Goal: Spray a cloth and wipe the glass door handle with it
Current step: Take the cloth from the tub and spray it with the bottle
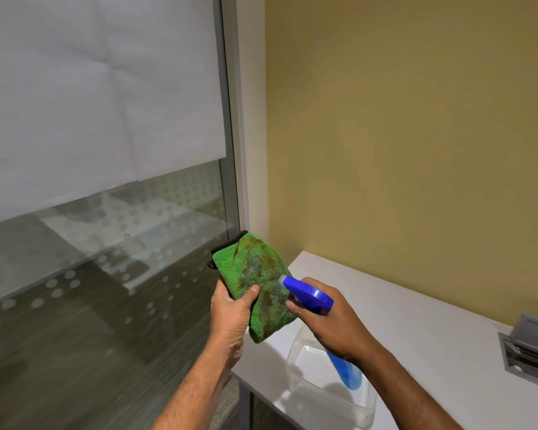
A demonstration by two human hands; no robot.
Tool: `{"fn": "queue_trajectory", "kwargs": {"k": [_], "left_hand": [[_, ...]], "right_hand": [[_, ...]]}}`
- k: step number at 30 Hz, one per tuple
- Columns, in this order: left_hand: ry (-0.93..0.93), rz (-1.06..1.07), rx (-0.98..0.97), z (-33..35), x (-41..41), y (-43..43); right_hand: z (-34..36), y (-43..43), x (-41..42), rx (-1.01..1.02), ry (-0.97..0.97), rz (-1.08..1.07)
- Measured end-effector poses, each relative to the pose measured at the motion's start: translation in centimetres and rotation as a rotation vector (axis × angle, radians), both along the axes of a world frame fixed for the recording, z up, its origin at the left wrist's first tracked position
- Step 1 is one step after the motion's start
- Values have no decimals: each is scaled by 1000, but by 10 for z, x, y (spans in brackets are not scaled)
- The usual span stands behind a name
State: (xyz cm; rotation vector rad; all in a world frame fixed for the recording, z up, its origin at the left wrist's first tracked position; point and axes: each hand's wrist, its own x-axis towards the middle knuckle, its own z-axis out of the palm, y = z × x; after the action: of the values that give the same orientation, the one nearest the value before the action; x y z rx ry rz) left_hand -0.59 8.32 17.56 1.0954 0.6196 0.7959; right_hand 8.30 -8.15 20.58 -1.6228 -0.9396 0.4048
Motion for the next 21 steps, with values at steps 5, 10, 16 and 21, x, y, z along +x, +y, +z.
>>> {"fn": "queue_trajectory", "kwargs": {"k": [5, 10, 16, 21], "left_hand": [[-28, 21, 20, 5, 0, 1], [-25, 27, 49, 6, -3, 1], [-58, 97, 25, 9, -3, 6], [-91, 186, -38, 9, 1, 9]], "right_hand": [[-7, -3, 5, -12, -29, -38], [-5, -2, 13, 102, -30, -194], [-18, -3, 17, -3, -52, -85], [-32, -9, 19, -59, -27, -67]]}}
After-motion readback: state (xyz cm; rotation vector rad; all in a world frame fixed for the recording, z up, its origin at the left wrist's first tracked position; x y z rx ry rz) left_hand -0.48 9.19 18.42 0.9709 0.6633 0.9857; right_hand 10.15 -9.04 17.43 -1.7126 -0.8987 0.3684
